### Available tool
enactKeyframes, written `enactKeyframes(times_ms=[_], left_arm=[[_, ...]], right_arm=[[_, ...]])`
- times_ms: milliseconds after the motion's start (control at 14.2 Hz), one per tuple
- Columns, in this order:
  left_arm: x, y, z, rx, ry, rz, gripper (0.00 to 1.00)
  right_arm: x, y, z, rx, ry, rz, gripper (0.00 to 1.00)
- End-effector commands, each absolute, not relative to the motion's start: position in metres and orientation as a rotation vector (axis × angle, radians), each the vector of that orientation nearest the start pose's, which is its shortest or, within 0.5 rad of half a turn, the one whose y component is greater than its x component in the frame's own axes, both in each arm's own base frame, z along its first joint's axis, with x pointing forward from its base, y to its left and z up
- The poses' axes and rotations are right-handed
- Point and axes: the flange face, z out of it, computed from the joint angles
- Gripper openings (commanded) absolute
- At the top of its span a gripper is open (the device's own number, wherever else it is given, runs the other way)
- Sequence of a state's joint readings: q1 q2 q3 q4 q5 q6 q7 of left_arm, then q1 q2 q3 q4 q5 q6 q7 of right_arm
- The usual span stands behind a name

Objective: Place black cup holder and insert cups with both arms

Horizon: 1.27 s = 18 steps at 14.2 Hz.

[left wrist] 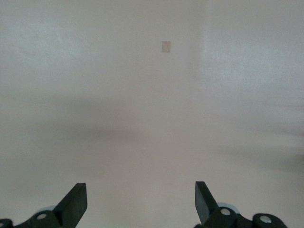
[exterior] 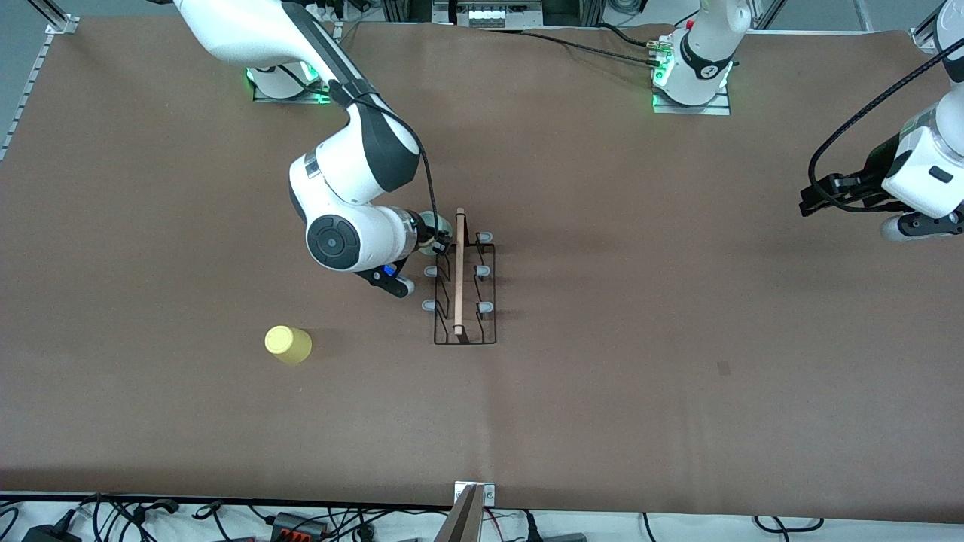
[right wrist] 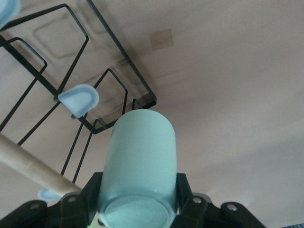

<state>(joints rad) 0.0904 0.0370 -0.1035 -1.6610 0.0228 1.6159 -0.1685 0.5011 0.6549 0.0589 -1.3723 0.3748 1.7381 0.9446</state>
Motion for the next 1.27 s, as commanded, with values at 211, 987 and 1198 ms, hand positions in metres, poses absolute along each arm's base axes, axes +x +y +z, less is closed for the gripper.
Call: enactKeyframes(times_ms=[211,987,1198], left_arm=[[0.564,-0.002,0.567,-3.119,-0.216,0.094,1.00],[0.573,0.004,0.579,-3.139,-0.237,0.051,1.00],[0.573,0.002,0.579,-3.140,-0.227,0.051,1.00]], right_arm=[[0.582,0.393,0.326,-2.843,0.841,0.694,1.00],[0.704,0.195,0.330,-3.043,0.677,0.182,1.00],[0.721,0.151,0.305,-3.087,0.410,0.139,1.00]])
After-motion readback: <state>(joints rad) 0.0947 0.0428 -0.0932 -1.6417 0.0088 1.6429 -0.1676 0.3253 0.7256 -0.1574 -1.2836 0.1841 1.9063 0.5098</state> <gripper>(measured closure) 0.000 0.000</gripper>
